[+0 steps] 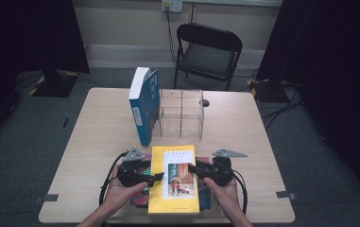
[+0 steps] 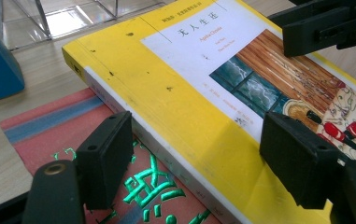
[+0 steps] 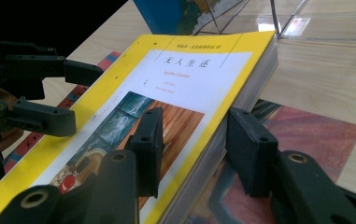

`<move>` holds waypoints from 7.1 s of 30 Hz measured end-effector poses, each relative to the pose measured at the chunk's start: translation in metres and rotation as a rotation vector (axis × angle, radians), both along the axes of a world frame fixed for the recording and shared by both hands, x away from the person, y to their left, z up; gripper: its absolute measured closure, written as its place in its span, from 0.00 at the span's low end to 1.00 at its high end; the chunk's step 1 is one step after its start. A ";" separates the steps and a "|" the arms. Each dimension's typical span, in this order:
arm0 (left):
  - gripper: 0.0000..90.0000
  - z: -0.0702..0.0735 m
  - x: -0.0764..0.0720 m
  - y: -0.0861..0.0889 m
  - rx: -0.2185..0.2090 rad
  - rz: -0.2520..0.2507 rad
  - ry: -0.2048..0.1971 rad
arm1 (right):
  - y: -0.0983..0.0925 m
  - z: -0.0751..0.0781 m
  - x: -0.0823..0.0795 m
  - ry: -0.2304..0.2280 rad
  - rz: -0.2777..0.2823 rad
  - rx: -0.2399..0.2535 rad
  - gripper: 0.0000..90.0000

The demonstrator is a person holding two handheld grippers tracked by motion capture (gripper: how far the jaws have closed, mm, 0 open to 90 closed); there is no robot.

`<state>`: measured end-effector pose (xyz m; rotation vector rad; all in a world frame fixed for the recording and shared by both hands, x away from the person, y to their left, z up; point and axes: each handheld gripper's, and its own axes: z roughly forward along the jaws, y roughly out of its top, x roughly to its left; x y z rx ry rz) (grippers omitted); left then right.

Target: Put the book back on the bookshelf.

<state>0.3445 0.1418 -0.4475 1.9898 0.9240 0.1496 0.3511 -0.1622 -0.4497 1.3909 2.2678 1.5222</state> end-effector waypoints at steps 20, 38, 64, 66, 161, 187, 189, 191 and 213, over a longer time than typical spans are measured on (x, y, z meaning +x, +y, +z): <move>0.28 0.001 0.000 0.002 0.009 -0.018 0.000 | 0.002 0.010 -0.020 -0.022 0.002 0.009 0.69; 0.36 0.001 -0.002 0.008 -0.010 -0.016 0.018 | 0.010 -0.002 0.004 -0.052 -0.056 -0.065 0.55; 0.34 0.000 -0.003 0.005 -0.011 -0.010 0.013 | 0.014 0.006 -0.014 0.033 0.046 0.004 0.63; 0.33 0.000 -0.003 0.005 -0.012 -0.010 0.013 | 0.013 0.006 -0.011 0.044 0.057 0.015 0.63; 0.79 0.081 0.026 -0.004 -0.288 -0.124 -0.161 | 0.028 0.088 0.005 -0.338 0.154 0.126 0.90; 0.73 0.086 -0.006 -0.038 -0.288 -0.215 -0.242 | -0.021 0.072 -0.023 -0.362 0.103 0.019 0.44; 0.75 0.088 -0.006 -0.041 -0.255 -0.209 -0.270 | -0.020 0.066 -0.019 -0.344 0.108 0.008 0.43; 0.75 0.091 -0.007 -0.043 -0.237 -0.192 -0.290 | -0.017 0.061 -0.015 -0.329 0.109 -0.001 0.43; 0.84 0.096 -0.003 -0.051 -0.195 -0.158 -0.357 | -0.012 0.059 -0.008 -0.296 0.085 -0.033 0.49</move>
